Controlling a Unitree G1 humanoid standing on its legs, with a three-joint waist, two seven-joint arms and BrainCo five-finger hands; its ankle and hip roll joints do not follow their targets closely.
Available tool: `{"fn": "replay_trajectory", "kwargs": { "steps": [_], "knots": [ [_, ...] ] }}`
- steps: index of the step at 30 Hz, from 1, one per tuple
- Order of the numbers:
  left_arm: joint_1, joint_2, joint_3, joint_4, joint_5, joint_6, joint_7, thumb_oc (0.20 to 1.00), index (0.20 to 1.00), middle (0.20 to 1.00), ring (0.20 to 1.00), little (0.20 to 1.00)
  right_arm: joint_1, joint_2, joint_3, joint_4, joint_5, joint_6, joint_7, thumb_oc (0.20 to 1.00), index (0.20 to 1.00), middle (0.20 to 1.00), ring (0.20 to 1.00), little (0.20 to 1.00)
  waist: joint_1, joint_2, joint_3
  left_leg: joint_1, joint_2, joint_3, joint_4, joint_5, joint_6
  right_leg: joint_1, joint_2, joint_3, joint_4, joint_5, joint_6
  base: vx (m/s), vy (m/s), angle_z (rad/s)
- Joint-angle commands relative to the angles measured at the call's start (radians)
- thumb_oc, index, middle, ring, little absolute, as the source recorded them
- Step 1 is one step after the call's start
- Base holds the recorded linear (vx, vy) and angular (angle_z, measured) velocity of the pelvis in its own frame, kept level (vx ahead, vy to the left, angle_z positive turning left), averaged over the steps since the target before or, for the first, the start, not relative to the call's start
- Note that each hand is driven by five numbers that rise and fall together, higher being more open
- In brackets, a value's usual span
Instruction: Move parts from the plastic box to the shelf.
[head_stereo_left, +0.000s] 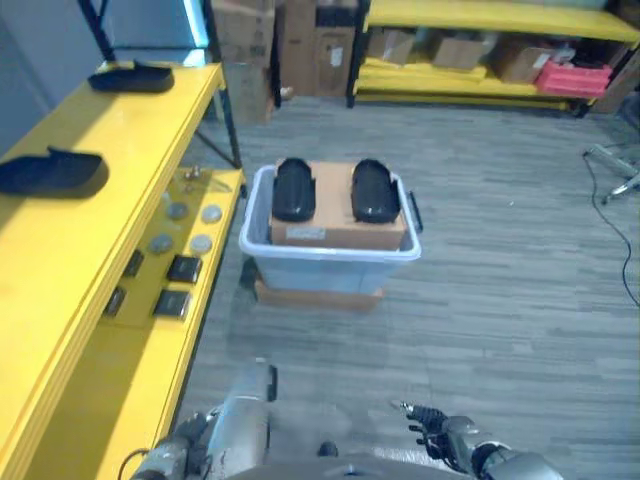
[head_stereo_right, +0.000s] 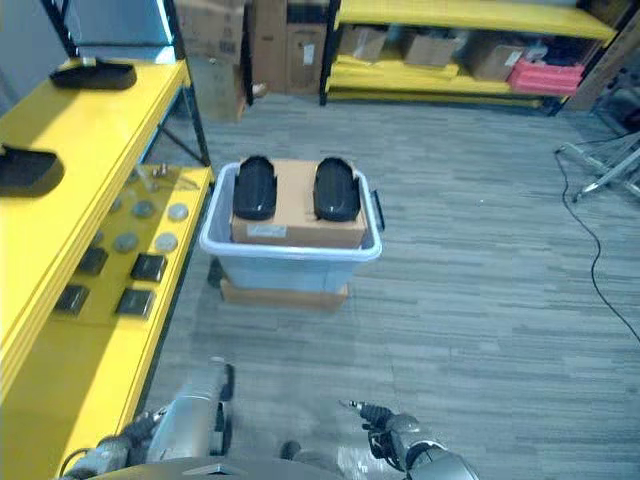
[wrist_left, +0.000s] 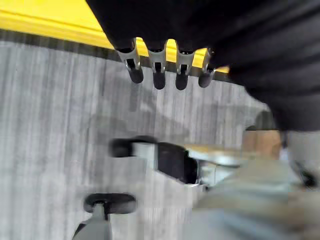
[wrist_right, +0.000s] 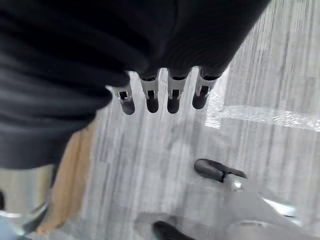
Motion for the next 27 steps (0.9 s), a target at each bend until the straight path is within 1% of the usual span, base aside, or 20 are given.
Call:
{"fn": "replay_trajectory", "kwargs": {
  "steps": [1,2,3,5,6,8,9,10,11,12,13,14,15,16,18,19,20,21,25,27],
  "knots": [
    [-0.028,-0.028,-0.039,0.092,0.064,-0.02,-0.001,1.0,1.0,1.0,1.0,1.0,0.047,0.004,0.0,0.029,-0.021,-0.004,-0.013,1.0,1.0,1.0,1.0,1.0,0.044,0.049,0.027,0.307,-0.054,-0.017,-0.53,0.121,-0.023,-0.052,0.047,0.025,0.074,0.022,0.063,0.35,0.08,-0.05],
    [-0.028,-0.027,-0.039,0.092,0.064,-0.02,-0.001,1.0,1.0,1.0,1.0,1.0,0.047,0.005,0.0,0.029,-0.021,-0.004,-0.013,1.0,1.0,1.0,1.0,1.0,0.044,0.047,0.028,0.309,-0.055,-0.016,-0.531,0.121,-0.023,-0.05,0.046,0.025,0.073,0.021,0.064,0.23,0.084,-0.36],
    [-0.035,-0.022,-0.035,0.095,0.082,-0.029,0.005,1.0,1.0,1.0,1.0,1.0,0.039,0.003,0.019,0.038,0.001,-0.007,-0.031,1.0,1.0,1.0,1.0,1.0,0.063,0.03,0.019,0.34,-0.078,-0.027,-0.592,0.038,0.002,-0.044,0.03,0.011,0.072,0.018,0.077,0.23,0.101,-0.64],
    [-0.035,-0.016,-0.027,0.094,0.076,-0.047,0.012,1.0,1.0,1.0,1.0,1.0,0.036,0.001,0.018,0.041,0.037,-0.001,-0.024,1.0,1.0,1.0,1.0,1.0,0.073,0.027,0.01,0.38,-0.081,-0.015,-0.638,0.018,0.012,-0.042,0.029,-0.021,0.097,0.0,0.086,0.24,0.09,-0.6],
    [-0.034,-0.007,-0.02,0.085,0.066,-0.055,0.019,1.0,1.0,1.0,1.0,1.0,0.037,0.004,0.013,0.037,0.036,-0.002,-0.021,1.0,1.0,1.0,1.0,1.0,0.076,0.028,0.004,0.417,-0.078,0.003,-0.674,0.013,0.023,-0.051,0.026,-0.05,0.152,-0.002,0.1,0.19,0.056,-0.34],
    [-0.042,0.018,-0.007,0.071,0.062,-0.061,0.03,1.0,1.0,1.0,1.0,1.0,0.042,0.006,0.006,0.036,0.014,-0.022,-0.027,1.0,1.0,1.0,1.0,1.0,0.065,0.043,0.0,0.482,-0.07,0.002,-0.72,0.003,0.052,-0.149,0.011,-0.072,0.339,0.051,0.139,0.15,0.048,-0.11],
    [-0.047,0.024,-0.007,0.069,0.062,-0.066,0.036,1.0,1.0,1.0,1.0,1.0,0.043,0.005,0.004,0.035,0.012,-0.027,-0.024,1.0,1.0,1.0,1.0,1.0,0.058,0.051,0.002,0.499,-0.063,-0.007,-0.728,-0.003,0.06,-0.185,0.005,-0.072,0.395,0.062,0.147,0.09,0.001,0.0],
    [-0.058,0.035,-0.013,0.066,0.043,-0.079,0.048,1.0,1.0,1.0,1.0,1.0,0.046,0.005,0.001,0.036,0.007,-0.034,-0.016,1.0,1.0,1.0,1.0,1.0,0.049,0.063,0.007,0.524,-0.052,-0.02,-0.739,-0.013,0.067,-0.229,-0.024,-0.083,0.446,0.069,0.155,0.06,-0.043,0.1],
    [-0.066,0.044,-0.016,0.06,0.013,-0.09,0.051,1.0,1.0,1.0,1.0,1.0,0.047,0.006,-0.001,0.035,-0.001,-0.037,-0.013,1.0,1.0,1.0,1.0,1.0,0.046,0.07,0.01,0.54,-0.042,-0.025,-0.746,-0.017,0.066,-0.244,-0.057,-0.096,0.449,0.067,0.16,0.05,-0.097,0.17],
    [-0.077,0.055,-0.015,0.05,-0.033,-0.099,0.043,1.0,1.0,1.0,1.0,1.0,0.05,0.008,-0.003,0.034,-0.016,-0.04,-0.013,1.0,1.0,1.0,1.0,1.0,0.044,0.08,0.016,0.562,-0.026,-0.026,-0.754,-0.02,0.056,-0.244,-0.107,-0.113,0.426,0.064,0.169,0.02,-0.157,0.2],
    [-0.086,0.062,-0.012,0.04,-0.08,-0.116,0.031,1.0,1.0,1.0,1.0,1.0,0.053,0.01,-0.004,0.035,-0.028,-0.043,-0.016,1.0,1.0,1.0,1.0,1.0,0.044,0.087,0.02,0.575,-0.013,-0.026,-0.76,-0.021,0.047,-0.242,-0.141,-0.122,0.398,0.069,0.176,0.01,-0.23,0.2],
    [-0.098,0.068,-0.01,0.025,-0.103,-0.12,0.019,1.0,1.0,1.0,1.0,1.0,0.058,0.01,-0.008,0.039,-0.03,-0.046,-0.019,1.0,1.0,1.0,1.0,1.0,0.04,0.093,0.02,0.584,0.0,-0.033,-0.77,-0.02,0.036,-0.234,-0.172,-0.113,0.337,0.079,0.186,0.01,-0.224,0.15],
    [-0.102,0.071,-0.01,0.02,-0.11,-0.12,0.015,1.0,1.0,1.0,1.0,1.0,0.06,0.011,-0.008,0.041,-0.029,-0.044,-0.019,1.0,1.0,1.0,1.0,1.0,0.037,0.095,0.024,0.594,0.005,-0.038,-0.774,-0.02,0.032,-0.223,-0.179,-0.111,0.314,0.078,0.189,0.04,-0.337,0.3],
    [-0.121,0.077,-0.029,0.002,-0.116,-0.114,0.006,1.0,1.0,1.0,1.0,1.0,0.074,0.013,-0.018,0.051,-0.028,-0.033,-0.031,1.0,1.0,1.0,1.0,1.0,0.012,0.101,0.028,0.594,0.015,-0.087,-0.762,-0.027,0.024,-0.222,-0.184,-0.024,0.265,0.082,0.198,0.04,-0.271,0.22],
    [-0.129,0.074,-0.036,0.0,-0.118,-0.103,0.007,1.0,1.0,1.0,1.0,1.0,0.077,0.012,-0.014,0.052,-0.021,-0.025,-0.03,1.0,1.0,1.0,1.0,1.0,0.009,0.102,0.026,0.591,0.023,-0.099,-0.776,-0.017,0.017,-0.2,-0.164,-0.013,0.23,0.061,0.19,0.01,-0.197,0.29],
    [-0.13,0.072,-0.037,0.001,-0.117,-0.1,0.006,1.0,1.0,1.0,1.0,1.0,0.077,0.012,-0.012,0.056,-0.019,-0.026,-0.029,1.0,1.0,1.0,1.0,1.0,0.012,0.099,0.024,0.588,0.025,-0.097,-0.779,-0.012,0.012,-0.192,-0.161,-0.021,0.213,0.061,0.188,-0.01,-0.307,0.52],
    [-0.125,0.051,-0.037,0.008,-0.071,-0.081,-0.007,1.0,1.0,1.0,1.0,1.0,0.076,0.014,-0.011,0.064,0.022,-0.029,-0.036,1.0,1.0,1.0,1.0,1.0,0.028,0.084,0.01,0.569,0.033,-0.103,-0.798,0.011,-0.012,-0.155,-0.142,-0.04,0.129,0.068,0.185,-0.01,-0.332,0.44],
    [-0.123,0.041,-0.043,0.011,-0.058,-0.065,-0.004,1.0,1.0,1.0,1.0,1.0,0.076,0.015,-0.014,0.058,0.044,-0.024,-0.044,1.0,1.0,1.0,1.0,1.0,0.029,0.081,0.005,0.571,0.038,-0.108,-0.816,0.019,-0.014,-0.145,-0.133,-0.04,0.11,0.071,0.182,-0.01,-0.332,0.16],
    [-0.103,0.012,-0.042,0.038,-0.004,-0.027,-0.002,1.0,1.0,1.0,1.0,1.0,0.077,0.008,-0.03,0.041,0.066,-0.004,-0.052,1.0,1.0,1.0,1.0,1.0,0.027,0.067,-0.002,0.581,0.054,-0.107,-0.828,0.023,-0.03,-0.122,-0.127,-0.065,0.043,0.09,0.171,-0.03,-0.135,-0.01],
    [-0.085,-0.005,-0.039,0.054,0.015,-0.019,0.007,1.0,1.0,1.0,1.0,1.0,0.081,0.004,-0.04,0.037,0.045,-0.019,-0.04,1.0,1.0,1.0,1.0,1.0,0.027,0.061,-0.004,0.591,0.066,-0.099,-0.834,0.023,-0.039,-0.112,-0.128,-0.08,0.013,0.104,0.171,-0.03,-0.105,-0.01]
  ]
}}
